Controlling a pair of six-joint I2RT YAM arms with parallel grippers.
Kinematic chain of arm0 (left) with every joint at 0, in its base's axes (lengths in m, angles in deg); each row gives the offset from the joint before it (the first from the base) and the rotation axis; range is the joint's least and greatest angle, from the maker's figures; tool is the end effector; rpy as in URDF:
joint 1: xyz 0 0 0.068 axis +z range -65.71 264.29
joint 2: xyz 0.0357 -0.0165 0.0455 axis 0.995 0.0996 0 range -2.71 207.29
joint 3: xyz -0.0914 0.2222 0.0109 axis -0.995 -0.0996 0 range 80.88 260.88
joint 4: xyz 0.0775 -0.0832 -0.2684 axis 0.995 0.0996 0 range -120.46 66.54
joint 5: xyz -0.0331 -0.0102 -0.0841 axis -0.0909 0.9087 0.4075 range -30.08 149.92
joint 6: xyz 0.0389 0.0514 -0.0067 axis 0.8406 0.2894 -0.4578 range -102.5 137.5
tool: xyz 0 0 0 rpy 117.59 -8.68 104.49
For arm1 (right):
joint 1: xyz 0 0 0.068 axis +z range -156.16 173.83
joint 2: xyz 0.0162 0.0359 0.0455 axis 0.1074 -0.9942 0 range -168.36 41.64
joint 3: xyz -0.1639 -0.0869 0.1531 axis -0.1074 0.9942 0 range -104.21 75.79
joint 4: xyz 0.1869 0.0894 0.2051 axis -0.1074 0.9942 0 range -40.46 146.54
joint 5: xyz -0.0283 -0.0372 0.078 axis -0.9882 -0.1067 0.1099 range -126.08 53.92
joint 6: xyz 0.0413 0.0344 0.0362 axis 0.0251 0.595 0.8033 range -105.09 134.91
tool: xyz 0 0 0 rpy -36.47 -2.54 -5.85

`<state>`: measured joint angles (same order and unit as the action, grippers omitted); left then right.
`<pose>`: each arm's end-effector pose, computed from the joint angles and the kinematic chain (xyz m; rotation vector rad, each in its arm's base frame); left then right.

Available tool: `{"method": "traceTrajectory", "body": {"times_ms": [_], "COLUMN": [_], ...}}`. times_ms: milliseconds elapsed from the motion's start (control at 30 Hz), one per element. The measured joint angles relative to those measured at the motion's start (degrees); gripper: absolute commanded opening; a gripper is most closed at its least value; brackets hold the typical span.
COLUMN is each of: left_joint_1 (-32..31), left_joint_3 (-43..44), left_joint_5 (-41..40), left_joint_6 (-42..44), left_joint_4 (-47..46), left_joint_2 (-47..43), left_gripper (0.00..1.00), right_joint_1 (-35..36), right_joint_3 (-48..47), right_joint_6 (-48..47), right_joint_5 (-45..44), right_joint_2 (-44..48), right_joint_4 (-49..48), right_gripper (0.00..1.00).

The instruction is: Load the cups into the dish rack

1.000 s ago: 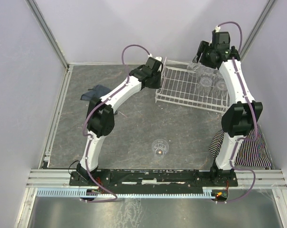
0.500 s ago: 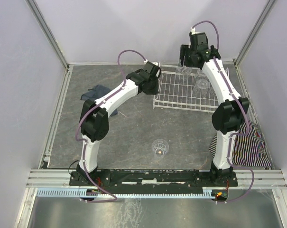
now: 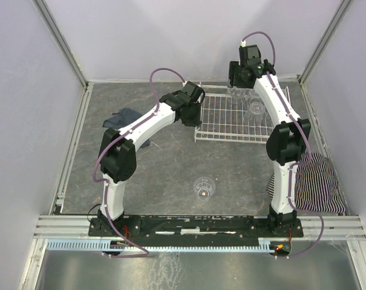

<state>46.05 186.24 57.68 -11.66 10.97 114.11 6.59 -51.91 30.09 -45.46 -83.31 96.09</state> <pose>0.3801 -0.2971 0.2236 0.1848 2.5412 -0.4333 0.5042 0.1057 0.2899 0.1304 2.3195 0.0541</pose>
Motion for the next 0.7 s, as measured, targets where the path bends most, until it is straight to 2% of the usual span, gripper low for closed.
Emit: {"method": "traceTrajectory", "body": {"times_ms": [133,300,500,600,700], "left_joint_1": [-0.46,-0.7,-0.61,-0.46,-0.24], "left_joint_3": [0.0,0.57,1.73,1.84,1.84], "left_joint_5": [0.83,0.92,0.28,-0.79,-1.84], "left_joint_6": [-0.22,-0.44,-0.44,-0.44,-0.44], "left_joint_4": [1.22,1.18,2.32,2.69,2.6], "left_joint_2": [0.0,0.0,-0.63,-2.12,-4.85], "left_gripper": [0.43,0.51,0.69,0.74,0.9], "right_joint_1": [0.13,0.48,0.83,1.03,1.14], "right_joint_3": [0.0,0.0,0.61,0.98,1.09], "right_joint_6": [0.02,0.11,0.2,0.2,0.17], "right_joint_5": [0.04,0.04,0.04,0.02,0.02], "right_joint_2": [-0.44,-1.03,-1.68,-2.05,-2.71], "right_joint_4": [0.0,-0.04,-0.68,-0.76,-1.27], "right_gripper": [0.19,0.19,0.18,0.18,0.18]}}
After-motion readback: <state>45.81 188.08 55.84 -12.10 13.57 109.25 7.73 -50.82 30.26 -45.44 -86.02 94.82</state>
